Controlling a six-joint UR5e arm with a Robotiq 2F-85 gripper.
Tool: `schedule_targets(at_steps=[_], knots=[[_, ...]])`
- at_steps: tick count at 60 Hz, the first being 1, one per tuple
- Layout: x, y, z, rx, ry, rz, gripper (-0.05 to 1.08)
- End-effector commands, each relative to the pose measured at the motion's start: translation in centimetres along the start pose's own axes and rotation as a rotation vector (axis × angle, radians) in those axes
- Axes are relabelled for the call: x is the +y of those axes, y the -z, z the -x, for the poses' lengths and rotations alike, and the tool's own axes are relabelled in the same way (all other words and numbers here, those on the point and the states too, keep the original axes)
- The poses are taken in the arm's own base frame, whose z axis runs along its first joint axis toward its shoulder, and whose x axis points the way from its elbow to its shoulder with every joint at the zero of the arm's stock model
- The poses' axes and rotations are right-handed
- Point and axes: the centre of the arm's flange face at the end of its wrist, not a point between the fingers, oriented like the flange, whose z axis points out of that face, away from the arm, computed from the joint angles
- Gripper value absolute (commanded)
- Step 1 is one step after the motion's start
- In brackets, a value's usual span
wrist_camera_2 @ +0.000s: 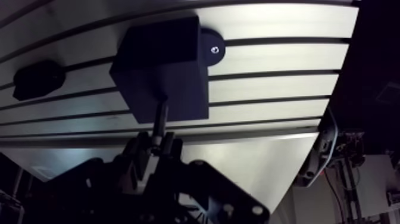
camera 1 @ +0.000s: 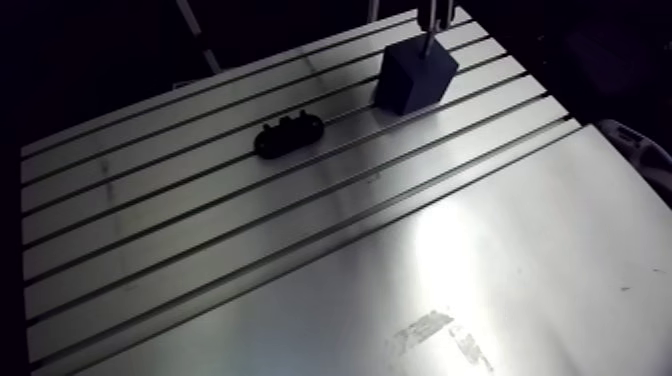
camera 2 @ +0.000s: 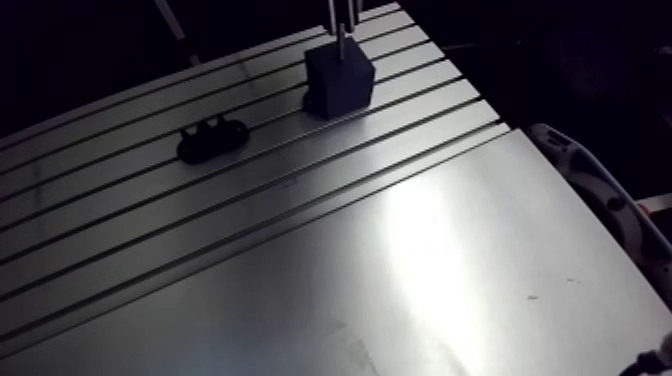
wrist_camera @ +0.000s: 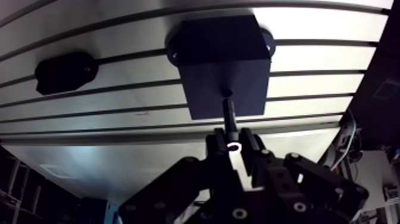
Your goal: Pick up the M10 bolt and insert it into the hole until fully seated.
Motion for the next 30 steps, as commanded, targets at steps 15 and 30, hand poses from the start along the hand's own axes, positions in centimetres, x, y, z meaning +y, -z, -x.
schedule_targets(at_steps=[15,30], knots=[[0.0,-0.19,-0.14,-0.002,0.0,0.0,1.08],[0.01,-0.13,-0.15,0.001,0.0,0.0,1.08]])
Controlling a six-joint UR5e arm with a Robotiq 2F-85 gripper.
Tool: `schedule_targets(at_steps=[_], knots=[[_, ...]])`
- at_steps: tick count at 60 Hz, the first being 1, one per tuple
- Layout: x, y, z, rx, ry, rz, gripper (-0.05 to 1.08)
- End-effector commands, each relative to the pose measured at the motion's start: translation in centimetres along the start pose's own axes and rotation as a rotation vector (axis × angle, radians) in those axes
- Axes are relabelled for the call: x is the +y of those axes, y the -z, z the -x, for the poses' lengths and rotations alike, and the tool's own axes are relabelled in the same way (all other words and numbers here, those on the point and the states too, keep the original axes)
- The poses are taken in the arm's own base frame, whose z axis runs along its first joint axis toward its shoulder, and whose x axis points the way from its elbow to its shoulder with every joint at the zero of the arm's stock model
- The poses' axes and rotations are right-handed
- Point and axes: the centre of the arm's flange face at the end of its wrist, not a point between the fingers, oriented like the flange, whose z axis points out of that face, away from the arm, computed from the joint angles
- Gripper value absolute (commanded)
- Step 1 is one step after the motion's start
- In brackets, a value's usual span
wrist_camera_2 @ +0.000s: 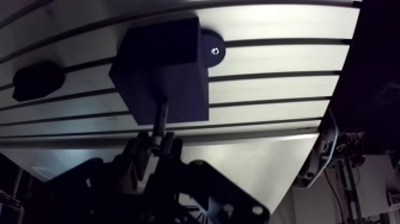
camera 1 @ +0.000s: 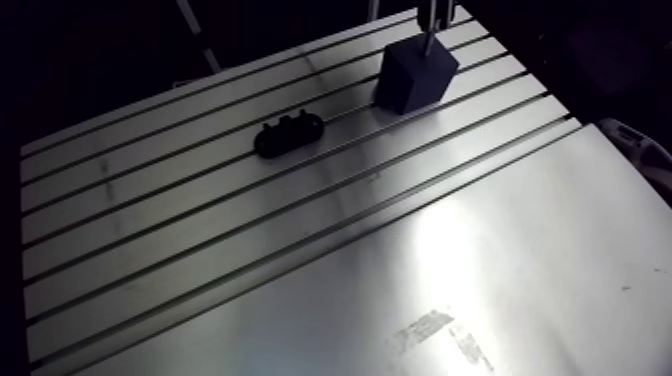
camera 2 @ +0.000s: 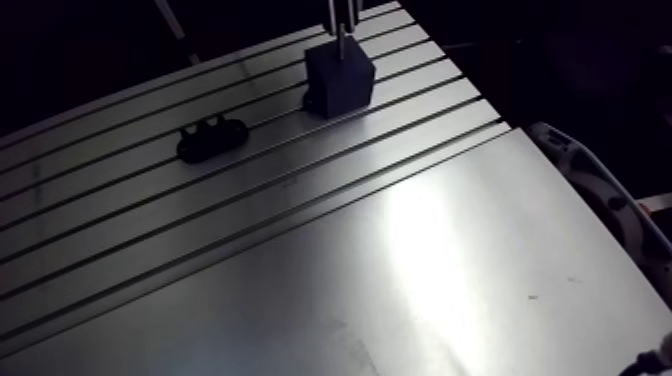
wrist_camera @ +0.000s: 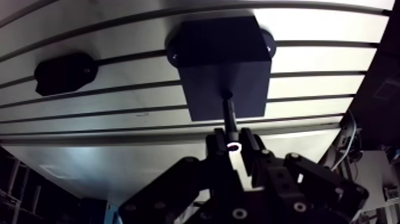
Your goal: Pick up the M10 bolt and insert it into the hole until fully seated.
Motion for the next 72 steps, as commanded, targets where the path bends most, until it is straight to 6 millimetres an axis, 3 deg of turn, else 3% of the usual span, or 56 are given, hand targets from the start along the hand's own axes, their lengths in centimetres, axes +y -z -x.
schedule_targets(at_steps=[1,72], knots=[[0.01,0.02,-0.02,0.002,0.0,0.0,1.08],[-0.09,0.0,-0.36,0.002,0.004,0.002,1.07]])
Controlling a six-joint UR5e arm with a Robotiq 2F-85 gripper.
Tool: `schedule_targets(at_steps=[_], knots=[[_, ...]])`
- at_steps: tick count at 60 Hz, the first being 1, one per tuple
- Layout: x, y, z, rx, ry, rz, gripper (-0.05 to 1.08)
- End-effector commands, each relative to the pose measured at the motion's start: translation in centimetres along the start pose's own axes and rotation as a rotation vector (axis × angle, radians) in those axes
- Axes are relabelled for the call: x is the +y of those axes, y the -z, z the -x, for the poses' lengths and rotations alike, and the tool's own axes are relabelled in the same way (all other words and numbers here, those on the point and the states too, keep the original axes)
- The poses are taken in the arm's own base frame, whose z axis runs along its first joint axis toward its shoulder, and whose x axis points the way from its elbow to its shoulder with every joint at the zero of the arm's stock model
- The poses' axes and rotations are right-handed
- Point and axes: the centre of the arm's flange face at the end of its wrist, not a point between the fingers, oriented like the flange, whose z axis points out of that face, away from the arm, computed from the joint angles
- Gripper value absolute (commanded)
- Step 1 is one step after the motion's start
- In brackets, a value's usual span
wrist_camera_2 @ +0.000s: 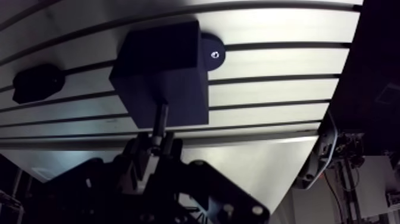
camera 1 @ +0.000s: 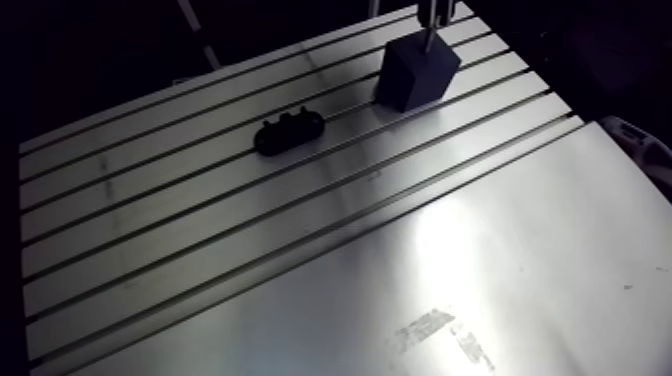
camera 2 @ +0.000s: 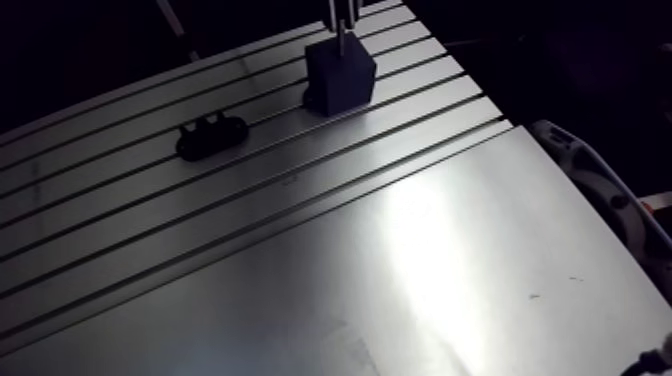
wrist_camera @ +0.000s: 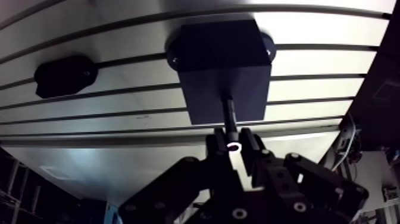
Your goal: Pick up the M10 bolt and insert it into the hole until fully seated.
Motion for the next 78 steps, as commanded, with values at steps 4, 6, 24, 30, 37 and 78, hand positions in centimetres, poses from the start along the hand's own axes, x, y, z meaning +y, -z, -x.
schedule_targets(at_steps=[4,6,24,30,37,78], knots=[[-0.2,-0.03,-0.04,-0.001,0.003,0.001,1.07],[-0.21,-0.03,-0.04,-0.001,0.003,0.001,1.07],[-0.24,-0.13,-0.01,-0.001,0.001,0.001,1.07],[-0.24,-0.13,-0.01,-0.001,0.001,0.001,1.07],[-0.24,-0.04,0.04,0.002,0.001,0.002,1.07],[-0.26,-0.23,0.01,0.005,0.0,0.003,1.07]])
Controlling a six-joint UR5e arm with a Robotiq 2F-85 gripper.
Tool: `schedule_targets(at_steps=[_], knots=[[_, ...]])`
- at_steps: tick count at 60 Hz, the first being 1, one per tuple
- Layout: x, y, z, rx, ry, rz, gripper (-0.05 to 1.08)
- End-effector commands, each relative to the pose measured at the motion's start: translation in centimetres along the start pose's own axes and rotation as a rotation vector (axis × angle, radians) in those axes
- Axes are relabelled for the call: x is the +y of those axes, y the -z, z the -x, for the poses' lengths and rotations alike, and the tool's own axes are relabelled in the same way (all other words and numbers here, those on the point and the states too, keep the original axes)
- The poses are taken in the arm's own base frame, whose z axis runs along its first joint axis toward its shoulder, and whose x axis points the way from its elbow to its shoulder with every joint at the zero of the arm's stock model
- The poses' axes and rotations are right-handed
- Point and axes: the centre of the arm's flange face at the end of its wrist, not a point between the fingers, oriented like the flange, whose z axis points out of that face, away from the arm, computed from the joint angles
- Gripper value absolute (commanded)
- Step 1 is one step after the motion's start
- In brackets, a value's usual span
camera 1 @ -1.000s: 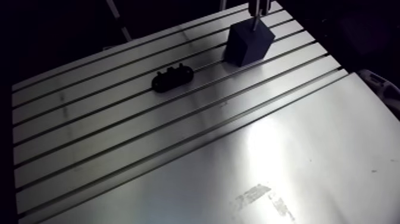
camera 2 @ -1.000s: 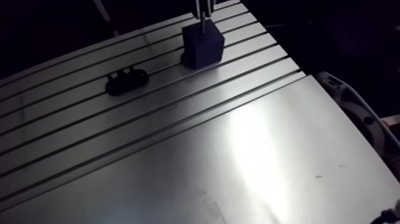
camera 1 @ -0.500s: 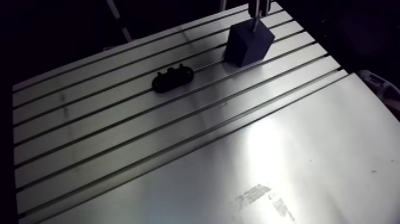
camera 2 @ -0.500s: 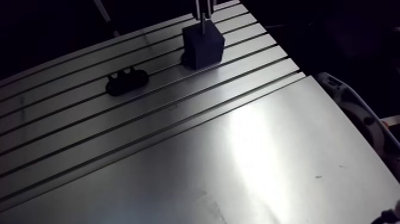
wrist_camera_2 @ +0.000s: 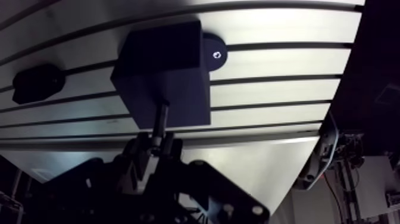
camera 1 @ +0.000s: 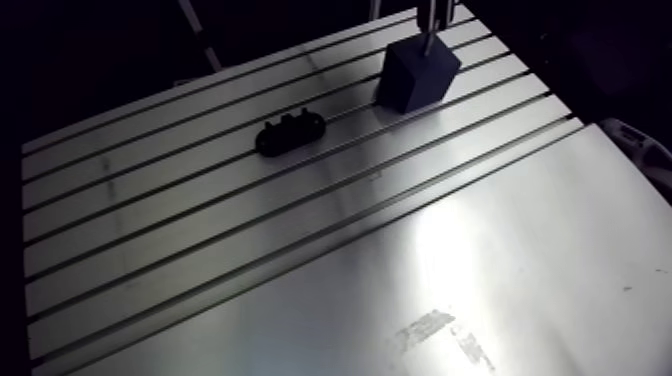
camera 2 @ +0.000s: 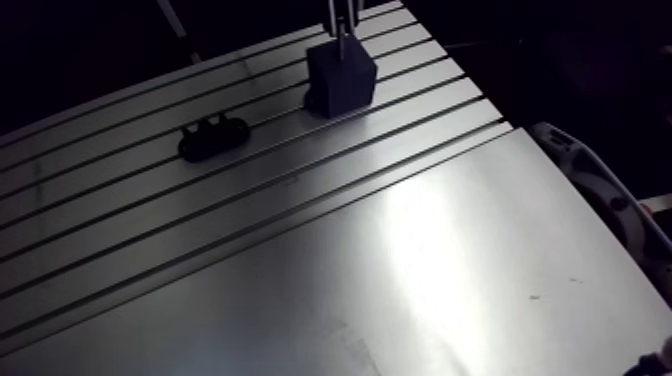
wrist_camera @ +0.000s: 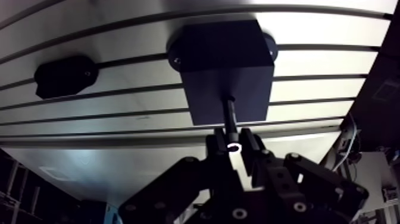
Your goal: Pick up the M10 bolt and insert it into the hole until fully seated.
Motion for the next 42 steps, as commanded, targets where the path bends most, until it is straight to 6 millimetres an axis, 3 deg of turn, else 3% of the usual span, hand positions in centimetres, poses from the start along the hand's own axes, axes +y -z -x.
schedule_targets(at_steps=[1,42], knots=[[0.01,0.0,-0.05,0.002,0.0,0.0,1.07],[0.1,0.26,-0.21,0.016,-0.001,0.005,1.08]])
